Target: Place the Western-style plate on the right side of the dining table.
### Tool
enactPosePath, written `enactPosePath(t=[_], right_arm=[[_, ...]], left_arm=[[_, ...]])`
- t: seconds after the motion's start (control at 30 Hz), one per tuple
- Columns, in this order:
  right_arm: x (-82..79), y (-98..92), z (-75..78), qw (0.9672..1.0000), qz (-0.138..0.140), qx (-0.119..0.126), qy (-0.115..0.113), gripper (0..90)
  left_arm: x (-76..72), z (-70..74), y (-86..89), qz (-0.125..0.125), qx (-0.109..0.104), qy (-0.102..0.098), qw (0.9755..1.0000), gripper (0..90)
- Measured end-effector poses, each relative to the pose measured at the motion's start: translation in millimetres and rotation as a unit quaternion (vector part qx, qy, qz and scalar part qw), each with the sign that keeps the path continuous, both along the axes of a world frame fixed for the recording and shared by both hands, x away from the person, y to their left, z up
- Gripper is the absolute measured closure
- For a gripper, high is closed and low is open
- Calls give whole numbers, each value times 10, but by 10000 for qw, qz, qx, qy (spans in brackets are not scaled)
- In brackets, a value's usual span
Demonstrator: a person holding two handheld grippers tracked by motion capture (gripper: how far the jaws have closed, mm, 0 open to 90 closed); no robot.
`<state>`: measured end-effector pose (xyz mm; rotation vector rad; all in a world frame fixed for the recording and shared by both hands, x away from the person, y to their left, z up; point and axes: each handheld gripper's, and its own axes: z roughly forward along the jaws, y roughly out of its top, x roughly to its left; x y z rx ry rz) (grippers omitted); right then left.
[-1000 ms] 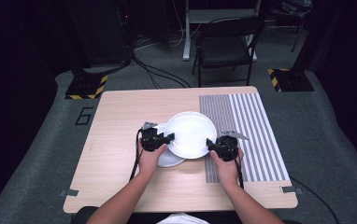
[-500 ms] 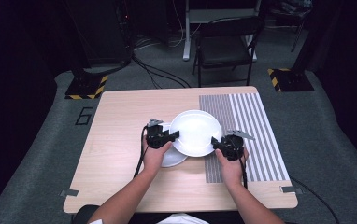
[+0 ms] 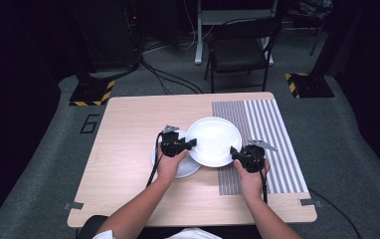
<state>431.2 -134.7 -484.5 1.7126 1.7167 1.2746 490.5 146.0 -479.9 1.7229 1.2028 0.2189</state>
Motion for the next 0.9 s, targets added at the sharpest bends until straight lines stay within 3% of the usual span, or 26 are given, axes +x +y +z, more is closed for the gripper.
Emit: enactPosePath(t=[0.9], right_arm=[[-182,-324,47,9983,-580,1,-68,557]], left_arm=[[87,42,-410,-496,-33,-44,9988,566]])
